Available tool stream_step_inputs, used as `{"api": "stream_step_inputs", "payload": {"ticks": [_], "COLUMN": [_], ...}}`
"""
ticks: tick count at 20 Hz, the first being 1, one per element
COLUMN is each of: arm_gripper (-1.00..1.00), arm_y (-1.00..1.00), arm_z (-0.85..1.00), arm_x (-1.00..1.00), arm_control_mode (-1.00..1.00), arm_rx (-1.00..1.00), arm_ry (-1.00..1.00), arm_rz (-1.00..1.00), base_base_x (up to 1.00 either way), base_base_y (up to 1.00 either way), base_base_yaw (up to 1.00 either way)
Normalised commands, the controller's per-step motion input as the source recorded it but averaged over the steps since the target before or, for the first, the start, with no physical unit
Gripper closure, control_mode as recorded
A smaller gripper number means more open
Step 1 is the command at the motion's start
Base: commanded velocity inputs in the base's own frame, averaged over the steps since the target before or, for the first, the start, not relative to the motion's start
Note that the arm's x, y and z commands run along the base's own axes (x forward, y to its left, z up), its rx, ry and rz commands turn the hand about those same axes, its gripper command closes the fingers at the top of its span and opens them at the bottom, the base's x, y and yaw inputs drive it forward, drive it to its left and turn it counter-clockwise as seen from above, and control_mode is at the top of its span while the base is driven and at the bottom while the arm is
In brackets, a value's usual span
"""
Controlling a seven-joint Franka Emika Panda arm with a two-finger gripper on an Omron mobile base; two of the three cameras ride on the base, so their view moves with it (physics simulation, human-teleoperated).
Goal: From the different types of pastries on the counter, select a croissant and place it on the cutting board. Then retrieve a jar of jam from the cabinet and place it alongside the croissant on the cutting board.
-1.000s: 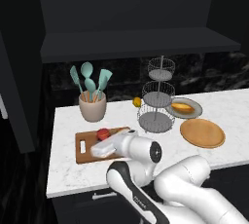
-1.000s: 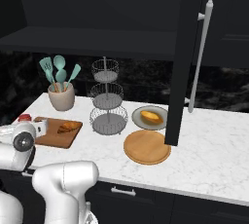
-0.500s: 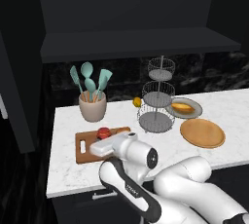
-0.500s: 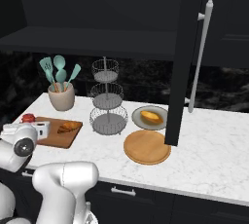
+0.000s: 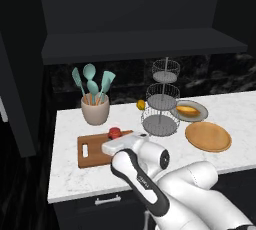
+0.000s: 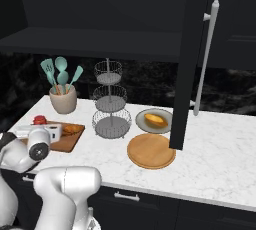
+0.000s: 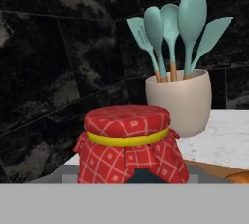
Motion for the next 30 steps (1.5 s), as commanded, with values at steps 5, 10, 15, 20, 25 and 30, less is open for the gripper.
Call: {"api": "stream_step_inputs", "payload": {"ticks": [5, 10, 15, 20, 25, 30], "arm_gripper": [1.0, 1.0, 1.0, 1.0, 1.0, 1.0], "arm_y": [0.0, 0.0, 0.0, 0.08, 0.21, 0.17], "arm_z": [-0.18, -0.23, -0.44, -0.12, -0.1, -0.18], "arm_x": [0.16, 0.14, 0.04, 0.18, 0.2, 0.2], "arm_control_mode": [-1.0, -1.0, -1.0, -1.0, -1.0, -1.0], "arm_rx": [0.0, 0.0, 0.0, 0.0, 0.0, 0.0], "arm_ry": [0.03, 0.0, 0.0, -0.03, -0.01, 0.0], "arm_rz": [0.0, 0.0, 0.0, 0.0, 0.0, 0.0], "base_base_x": [0.0, 0.0, 0.0, 0.0, 0.0, 0.0], "base_base_y": [0.0, 0.0, 0.0, 0.0, 0.0, 0.0], "base_base_yaw": [0.0, 0.0, 0.0, 0.0, 0.0, 0.0]}}
